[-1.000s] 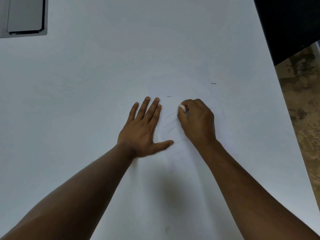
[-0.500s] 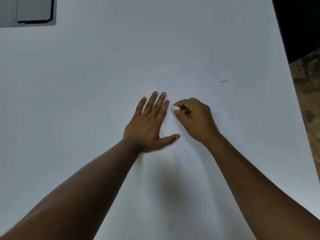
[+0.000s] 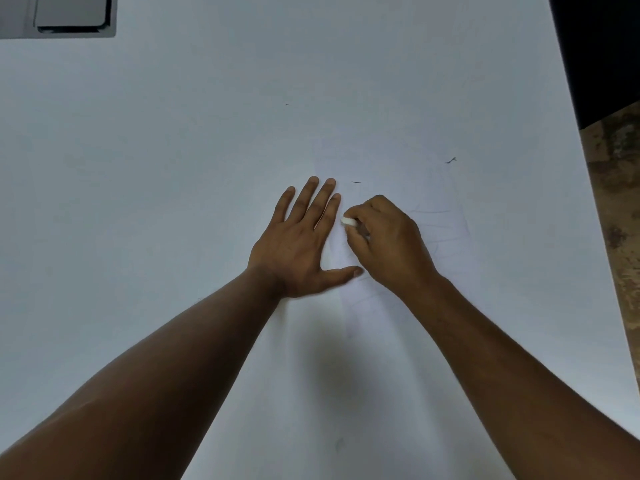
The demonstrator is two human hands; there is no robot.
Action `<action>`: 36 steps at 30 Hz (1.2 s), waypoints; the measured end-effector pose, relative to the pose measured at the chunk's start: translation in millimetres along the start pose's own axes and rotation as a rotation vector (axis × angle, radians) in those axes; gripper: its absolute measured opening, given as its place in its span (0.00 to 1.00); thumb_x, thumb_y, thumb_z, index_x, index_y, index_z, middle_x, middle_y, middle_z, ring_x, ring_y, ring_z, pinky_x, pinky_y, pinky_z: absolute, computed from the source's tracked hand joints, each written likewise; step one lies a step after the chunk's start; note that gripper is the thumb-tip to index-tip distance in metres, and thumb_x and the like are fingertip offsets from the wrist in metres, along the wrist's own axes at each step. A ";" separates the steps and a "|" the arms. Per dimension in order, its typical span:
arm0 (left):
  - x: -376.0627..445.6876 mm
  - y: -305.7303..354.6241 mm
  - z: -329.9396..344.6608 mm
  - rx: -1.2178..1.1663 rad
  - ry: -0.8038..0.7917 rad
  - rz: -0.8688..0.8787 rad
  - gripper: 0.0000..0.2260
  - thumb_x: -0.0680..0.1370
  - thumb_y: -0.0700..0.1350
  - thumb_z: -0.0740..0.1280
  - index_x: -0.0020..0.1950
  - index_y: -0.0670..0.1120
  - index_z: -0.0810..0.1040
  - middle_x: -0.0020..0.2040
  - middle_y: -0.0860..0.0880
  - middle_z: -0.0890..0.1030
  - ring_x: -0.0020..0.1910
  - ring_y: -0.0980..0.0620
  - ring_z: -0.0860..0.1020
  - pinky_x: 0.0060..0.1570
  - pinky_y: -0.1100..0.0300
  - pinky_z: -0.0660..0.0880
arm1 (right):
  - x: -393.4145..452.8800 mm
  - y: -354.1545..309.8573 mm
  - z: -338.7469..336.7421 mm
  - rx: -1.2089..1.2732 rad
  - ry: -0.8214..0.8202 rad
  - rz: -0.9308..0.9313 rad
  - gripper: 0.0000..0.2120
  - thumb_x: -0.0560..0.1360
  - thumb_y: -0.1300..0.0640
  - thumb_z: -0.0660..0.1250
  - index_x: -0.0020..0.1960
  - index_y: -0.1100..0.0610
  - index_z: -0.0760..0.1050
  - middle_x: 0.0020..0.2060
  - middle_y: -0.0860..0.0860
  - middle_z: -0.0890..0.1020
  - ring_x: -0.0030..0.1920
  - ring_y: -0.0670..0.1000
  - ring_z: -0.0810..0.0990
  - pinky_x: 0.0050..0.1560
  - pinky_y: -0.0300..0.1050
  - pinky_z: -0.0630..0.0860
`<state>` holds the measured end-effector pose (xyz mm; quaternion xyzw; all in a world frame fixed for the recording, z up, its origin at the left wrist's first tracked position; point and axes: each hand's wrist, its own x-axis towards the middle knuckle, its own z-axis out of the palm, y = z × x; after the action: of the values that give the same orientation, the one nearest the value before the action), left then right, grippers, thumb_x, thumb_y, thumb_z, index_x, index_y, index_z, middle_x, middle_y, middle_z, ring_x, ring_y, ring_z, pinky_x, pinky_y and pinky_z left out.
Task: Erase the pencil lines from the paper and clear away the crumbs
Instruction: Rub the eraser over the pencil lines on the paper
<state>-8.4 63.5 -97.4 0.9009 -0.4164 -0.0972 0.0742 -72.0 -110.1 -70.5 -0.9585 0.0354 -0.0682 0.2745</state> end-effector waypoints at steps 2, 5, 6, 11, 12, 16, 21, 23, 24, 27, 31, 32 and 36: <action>-0.3 -1.3 1.1 0.006 0.009 0.011 0.49 0.76 0.77 0.48 0.84 0.42 0.49 0.85 0.44 0.45 0.84 0.45 0.41 0.81 0.40 0.45 | -7.9 -6.0 5.8 0.033 0.070 0.034 0.03 0.76 0.61 0.69 0.48 0.60 0.80 0.40 0.54 0.78 0.38 0.52 0.77 0.37 0.48 0.77; -0.6 -1.6 1.0 0.006 0.021 0.020 0.48 0.76 0.76 0.50 0.84 0.42 0.50 0.85 0.44 0.46 0.84 0.44 0.42 0.81 0.40 0.46 | -12.4 -11.8 13.9 -0.025 0.094 0.044 0.02 0.75 0.62 0.69 0.46 0.61 0.80 0.38 0.54 0.77 0.37 0.53 0.75 0.36 0.48 0.76; -0.5 -1.4 0.4 0.005 0.011 0.014 0.49 0.76 0.76 0.49 0.84 0.42 0.50 0.85 0.44 0.45 0.84 0.44 0.41 0.81 0.40 0.45 | -10.9 -7.1 12.5 -0.056 0.126 0.077 0.03 0.75 0.62 0.68 0.45 0.60 0.79 0.38 0.54 0.77 0.37 0.53 0.75 0.37 0.47 0.75; 0.9 -0.6 -2.4 0.005 -0.035 -0.002 0.50 0.76 0.78 0.48 0.85 0.43 0.45 0.85 0.46 0.41 0.83 0.46 0.36 0.81 0.42 0.42 | -2.2 27.9 -5.8 -0.069 0.314 0.369 0.04 0.73 0.59 0.65 0.41 0.57 0.78 0.39 0.53 0.79 0.40 0.54 0.77 0.40 0.49 0.74; 1.1 -1.0 -2.2 0.007 -0.035 0.000 0.50 0.76 0.78 0.48 0.85 0.43 0.46 0.85 0.46 0.41 0.83 0.46 0.37 0.81 0.42 0.42 | -2.4 22.9 -3.1 -0.067 0.313 0.345 0.04 0.73 0.59 0.66 0.42 0.57 0.78 0.39 0.53 0.79 0.39 0.55 0.77 0.39 0.49 0.75; 0.1 -0.6 0.3 0.001 0.009 0.014 0.49 0.76 0.77 0.48 0.84 0.42 0.50 0.85 0.44 0.46 0.84 0.45 0.41 0.81 0.41 0.45 | -13.1 -9.5 15.7 -0.072 0.163 0.118 0.04 0.75 0.60 0.66 0.46 0.59 0.79 0.39 0.54 0.77 0.39 0.55 0.76 0.36 0.50 0.76; 2.0 -0.6 -2.7 0.008 -0.039 0.003 0.50 0.76 0.78 0.47 0.85 0.43 0.45 0.85 0.46 0.40 0.83 0.47 0.36 0.81 0.42 0.41 | -2.6 21.8 -3.1 -0.159 0.285 0.308 0.06 0.75 0.58 0.64 0.43 0.57 0.79 0.40 0.53 0.78 0.40 0.55 0.77 0.37 0.46 0.72; 1.5 -0.9 -3.0 0.007 -0.042 0.004 0.50 0.76 0.78 0.47 0.85 0.43 0.44 0.85 0.46 0.40 0.83 0.47 0.36 0.81 0.42 0.41 | -0.5 22.9 -4.0 -0.150 0.304 0.332 0.05 0.74 0.59 0.65 0.42 0.57 0.79 0.39 0.53 0.78 0.40 0.55 0.77 0.37 0.45 0.71; 1.2 -1.1 -2.5 0.003 -0.033 0.006 0.50 0.76 0.78 0.47 0.85 0.43 0.45 0.85 0.45 0.41 0.83 0.46 0.37 0.81 0.41 0.42 | -1.7 15.5 -0.1 -0.142 0.291 0.295 0.05 0.74 0.59 0.65 0.43 0.57 0.79 0.39 0.53 0.78 0.40 0.56 0.77 0.36 0.46 0.72; 0.5 -2.3 -0.2 -0.001 -0.012 0.025 0.49 0.76 0.77 0.46 0.85 0.42 0.49 0.85 0.44 0.44 0.84 0.45 0.40 0.81 0.40 0.45 | -14.7 -16.3 16.7 -0.107 0.155 0.126 0.04 0.75 0.59 0.67 0.45 0.58 0.79 0.39 0.54 0.78 0.39 0.55 0.76 0.35 0.48 0.76; 1.6 -1.0 -1.5 -0.003 -0.029 0.011 0.50 0.76 0.78 0.47 0.85 0.42 0.47 0.85 0.45 0.42 0.83 0.46 0.38 0.81 0.41 0.43 | -10.0 -0.4 6.4 -0.152 0.220 0.217 0.05 0.76 0.58 0.66 0.46 0.57 0.80 0.40 0.53 0.78 0.40 0.55 0.77 0.36 0.47 0.75; 1.4 -0.8 -2.0 -0.003 -0.037 0.007 0.50 0.76 0.78 0.47 0.85 0.43 0.46 0.85 0.45 0.41 0.83 0.46 0.37 0.81 0.41 0.42 | -6.6 7.5 2.2 -0.158 0.264 0.272 0.06 0.76 0.57 0.65 0.45 0.57 0.80 0.40 0.53 0.79 0.40 0.55 0.77 0.37 0.47 0.75; 0.6 -2.3 -0.8 -0.007 -0.017 0.018 0.50 0.76 0.78 0.46 0.85 0.42 0.48 0.85 0.44 0.43 0.83 0.45 0.39 0.81 0.40 0.43 | -9.3 -3.2 8.2 -0.099 0.230 0.226 0.07 0.76 0.58 0.65 0.47 0.58 0.80 0.41 0.53 0.79 0.40 0.54 0.77 0.37 0.48 0.76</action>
<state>-6.2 64.6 -97.2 0.8961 -0.4246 -0.1055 0.0746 -79.9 -102.1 -76.7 -0.9466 0.1775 -0.1445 0.2270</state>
